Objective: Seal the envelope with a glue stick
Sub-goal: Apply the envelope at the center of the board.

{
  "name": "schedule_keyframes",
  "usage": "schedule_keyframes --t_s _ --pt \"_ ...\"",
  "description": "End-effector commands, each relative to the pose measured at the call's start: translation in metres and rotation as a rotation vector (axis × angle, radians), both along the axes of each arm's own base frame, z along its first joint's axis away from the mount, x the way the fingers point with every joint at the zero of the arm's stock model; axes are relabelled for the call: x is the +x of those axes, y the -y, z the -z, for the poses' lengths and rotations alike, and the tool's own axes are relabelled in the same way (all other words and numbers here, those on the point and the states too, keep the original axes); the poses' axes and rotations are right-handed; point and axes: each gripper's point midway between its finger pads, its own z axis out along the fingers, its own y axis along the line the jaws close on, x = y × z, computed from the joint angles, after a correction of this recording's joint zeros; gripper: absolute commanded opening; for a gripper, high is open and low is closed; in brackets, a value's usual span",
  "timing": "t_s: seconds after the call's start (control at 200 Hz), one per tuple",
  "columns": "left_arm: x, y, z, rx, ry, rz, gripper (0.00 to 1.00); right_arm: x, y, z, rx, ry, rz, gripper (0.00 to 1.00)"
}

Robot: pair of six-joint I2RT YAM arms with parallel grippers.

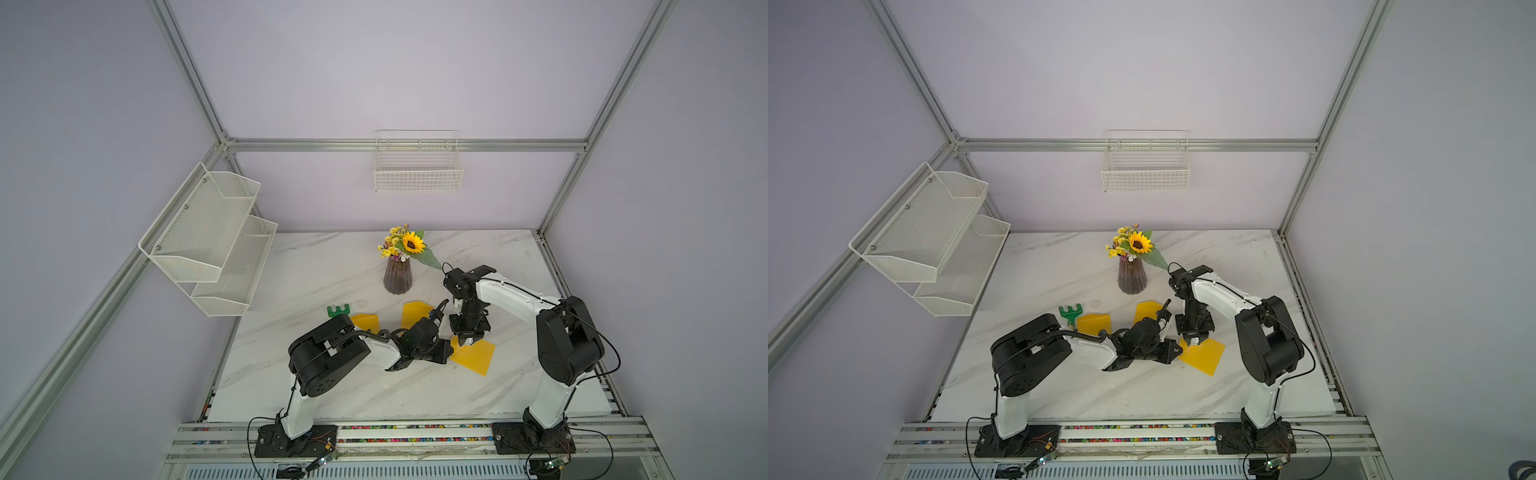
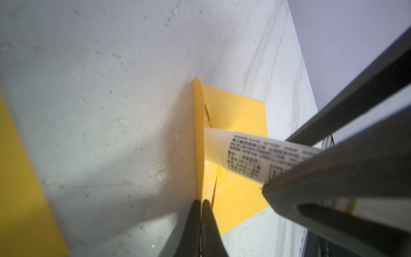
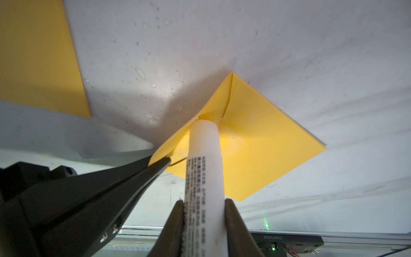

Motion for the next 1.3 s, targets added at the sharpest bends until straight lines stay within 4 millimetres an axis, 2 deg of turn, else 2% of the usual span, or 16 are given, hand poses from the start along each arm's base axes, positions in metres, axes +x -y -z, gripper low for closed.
schedule_keyframes --t_s 0.0,0.075,0.15,0.24,0.335,0.405,0.52,0.595,0.67,0.715,0.82,0.91,1.0,1.08,1.14,1.295 --pt "-0.01 -0.017 0.025 0.108 -0.039 0.0 0.0 0.012 0.038 0.022 -0.239 0.035 -0.02 0.0" --pt "-0.01 -0.016 0.024 0.106 -0.037 0.0 0.0 0.012 0.036 0.023 -0.228 0.029 -0.021 0.0" --pt "-0.01 -0.016 0.024 0.108 -0.038 -0.001 0.0 0.006 0.009 0.027 -0.07 -0.003 -0.006 0.0" --pt "-0.01 -0.017 0.024 0.109 -0.038 -0.002 0.0 0.004 -0.028 0.022 0.147 -0.023 0.001 0.0" --pt "-0.01 -0.017 0.024 0.11 -0.037 -0.001 0.0 0.005 -0.04 0.017 0.22 -0.021 0.004 0.0" --pt "-0.009 -0.016 0.024 0.109 -0.035 -0.002 0.0 0.009 -0.029 0.019 0.158 -0.006 0.017 0.0" --pt "-0.01 -0.017 0.024 0.11 -0.037 -0.001 0.0 0.012 0.027 0.021 -0.16 0.023 -0.012 0.0" --pt "-0.009 -0.018 0.024 0.112 -0.035 -0.004 0.0 0.01 0.038 0.019 -0.217 0.026 -0.022 0.0" --pt "-0.009 -0.018 0.023 0.112 -0.033 -0.005 0.0 0.011 0.041 0.017 -0.233 0.037 -0.019 0.0" --pt "-0.009 -0.018 0.023 0.112 -0.033 -0.007 0.0 0.01 0.035 0.016 -0.196 0.031 -0.012 0.0" --pt "-0.009 -0.017 0.024 0.114 -0.034 -0.005 0.0 0.006 -0.015 0.015 0.095 0.006 0.005 0.0" --pt "-0.009 -0.017 0.024 0.116 -0.033 -0.005 0.0 0.001 -0.035 0.012 0.215 -0.021 0.004 0.0" --pt "-0.009 -0.018 0.023 0.118 -0.032 -0.004 0.0 0.005 -0.021 0.014 0.131 0.001 0.014 0.0" --pt "-0.008 -0.019 0.022 0.124 -0.025 -0.007 0.0 0.013 0.014 0.009 -0.071 0.057 0.01 0.0" --pt "-0.008 -0.02 0.022 0.134 -0.019 -0.006 0.0 0.019 0.032 0.0 -0.155 0.099 0.013 0.0" --pt "-0.003 -0.027 0.018 0.196 0.017 -0.008 0.0 0.029 0.023 -0.031 -0.007 0.185 0.067 0.0"
